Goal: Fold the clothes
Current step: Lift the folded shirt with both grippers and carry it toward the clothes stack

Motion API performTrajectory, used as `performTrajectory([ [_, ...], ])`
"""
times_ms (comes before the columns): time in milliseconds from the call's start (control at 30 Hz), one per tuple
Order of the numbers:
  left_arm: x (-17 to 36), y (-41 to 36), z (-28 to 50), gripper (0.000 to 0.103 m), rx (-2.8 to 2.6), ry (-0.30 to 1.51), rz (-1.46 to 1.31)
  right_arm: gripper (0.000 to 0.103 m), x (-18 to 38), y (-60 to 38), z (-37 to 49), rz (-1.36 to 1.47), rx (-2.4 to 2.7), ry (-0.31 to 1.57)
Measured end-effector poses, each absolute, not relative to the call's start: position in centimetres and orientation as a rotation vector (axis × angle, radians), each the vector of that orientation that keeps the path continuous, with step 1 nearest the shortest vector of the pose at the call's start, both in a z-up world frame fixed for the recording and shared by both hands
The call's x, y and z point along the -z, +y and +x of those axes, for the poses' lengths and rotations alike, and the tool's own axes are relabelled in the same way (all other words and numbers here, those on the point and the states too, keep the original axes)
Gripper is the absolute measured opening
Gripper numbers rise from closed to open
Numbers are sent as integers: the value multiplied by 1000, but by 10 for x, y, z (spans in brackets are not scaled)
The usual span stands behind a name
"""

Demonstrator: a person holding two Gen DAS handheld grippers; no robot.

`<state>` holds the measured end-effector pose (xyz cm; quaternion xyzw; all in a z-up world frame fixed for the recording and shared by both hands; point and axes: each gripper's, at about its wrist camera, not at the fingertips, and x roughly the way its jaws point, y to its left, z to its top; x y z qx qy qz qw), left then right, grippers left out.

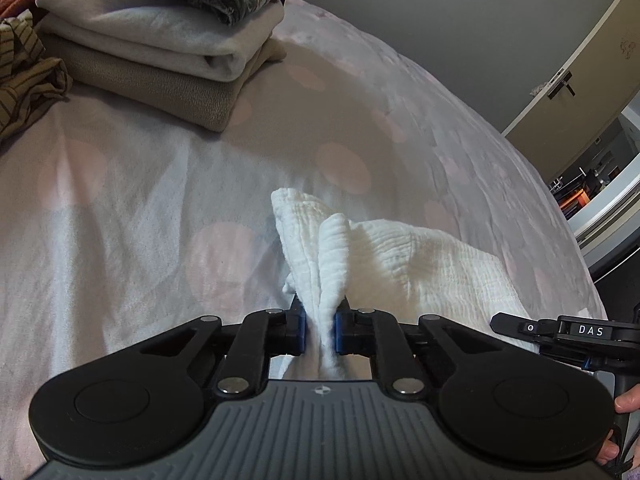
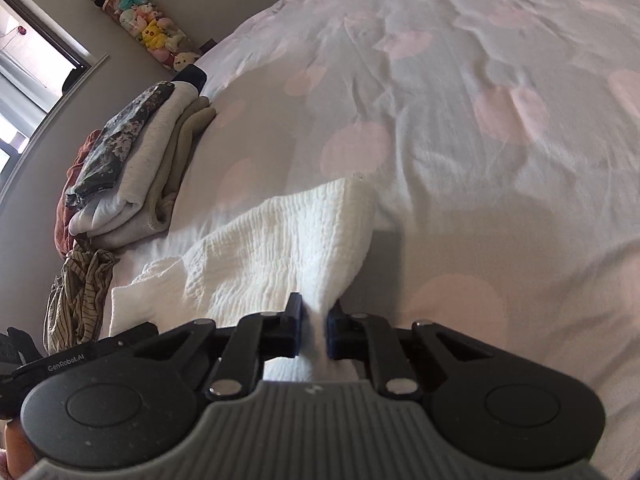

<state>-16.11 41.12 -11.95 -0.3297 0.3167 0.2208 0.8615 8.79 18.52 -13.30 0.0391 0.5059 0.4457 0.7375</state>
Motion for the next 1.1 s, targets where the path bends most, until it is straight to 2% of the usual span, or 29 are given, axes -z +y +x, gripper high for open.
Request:
performTrajectory([
  [533,31,432,-237,10,-563,473,-648,12,1,260,15,-151,-1228,756],
  [1100,-13,523,-384,10,-839,223,-717,12,-89,463,-114,-405,-1578,428],
])
